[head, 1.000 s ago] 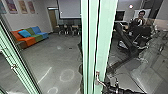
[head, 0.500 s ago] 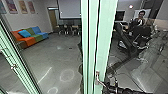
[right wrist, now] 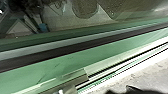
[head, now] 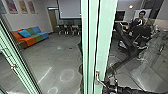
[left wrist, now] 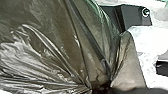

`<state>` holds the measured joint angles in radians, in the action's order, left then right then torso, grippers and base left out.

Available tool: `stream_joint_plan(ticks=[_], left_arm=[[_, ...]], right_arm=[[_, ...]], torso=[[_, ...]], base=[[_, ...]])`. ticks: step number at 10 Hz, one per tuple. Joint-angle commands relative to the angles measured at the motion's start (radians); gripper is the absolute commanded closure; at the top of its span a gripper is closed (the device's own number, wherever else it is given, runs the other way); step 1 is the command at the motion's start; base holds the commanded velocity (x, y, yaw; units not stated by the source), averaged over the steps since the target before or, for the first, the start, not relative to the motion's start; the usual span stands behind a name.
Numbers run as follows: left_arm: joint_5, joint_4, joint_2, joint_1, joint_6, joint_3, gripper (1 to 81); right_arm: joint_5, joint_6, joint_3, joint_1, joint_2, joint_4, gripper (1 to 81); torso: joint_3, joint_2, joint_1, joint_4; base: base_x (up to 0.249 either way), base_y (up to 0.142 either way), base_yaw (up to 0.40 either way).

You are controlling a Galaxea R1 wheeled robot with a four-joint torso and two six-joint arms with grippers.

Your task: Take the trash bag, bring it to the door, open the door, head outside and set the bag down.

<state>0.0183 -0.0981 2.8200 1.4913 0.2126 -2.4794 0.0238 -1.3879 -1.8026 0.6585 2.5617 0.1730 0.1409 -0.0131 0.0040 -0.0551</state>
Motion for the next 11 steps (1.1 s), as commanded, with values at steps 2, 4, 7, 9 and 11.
stream_joint_plan(ticks=[2,4,7,9,11], left_arm=[[-0.067,-0.003,-0.022,-0.029,0.007,0.003,81.1],[-0.067,-0.003,-0.022,-0.03,0.007,0.005,81.1],[-0.067,-0.002,-0.022,-0.03,0.007,0.007,81.1],[-0.067,-0.002,-0.022,-0.029,0.007,0.007,81.1],[-0.067,-0.002,-0.022,-0.03,0.007,0.007,81.1]], right_arm=[[-0.156,-0.048,-0.072,-0.108,-0.019,-0.044,1.0],[-0.128,-0.051,-0.083,-0.104,-0.024,-0.049,1.0],[-0.128,-0.053,-0.084,-0.111,-0.024,-0.049,1.0],[-0.128,-0.053,-0.087,-0.111,-0.024,-0.049,1.0],[-0.122,-0.053,-0.09,-0.11,-0.025,-0.049,1.0]], torso=[[0.0,0.0,0.0,0.0],[0.0,0.0,0.0,0.0],[0.0,0.0,0.0,0.0],[0.0,-0.001,-0.002,0.0],[0.0,-0.001,-0.002,0.0]], base=[[0.0,0.0,0.0],[0.0,0.0,0.0],[0.022,0.0,0.0],[0.076,0.0,0.0],[0.081,0.0,0.0]])
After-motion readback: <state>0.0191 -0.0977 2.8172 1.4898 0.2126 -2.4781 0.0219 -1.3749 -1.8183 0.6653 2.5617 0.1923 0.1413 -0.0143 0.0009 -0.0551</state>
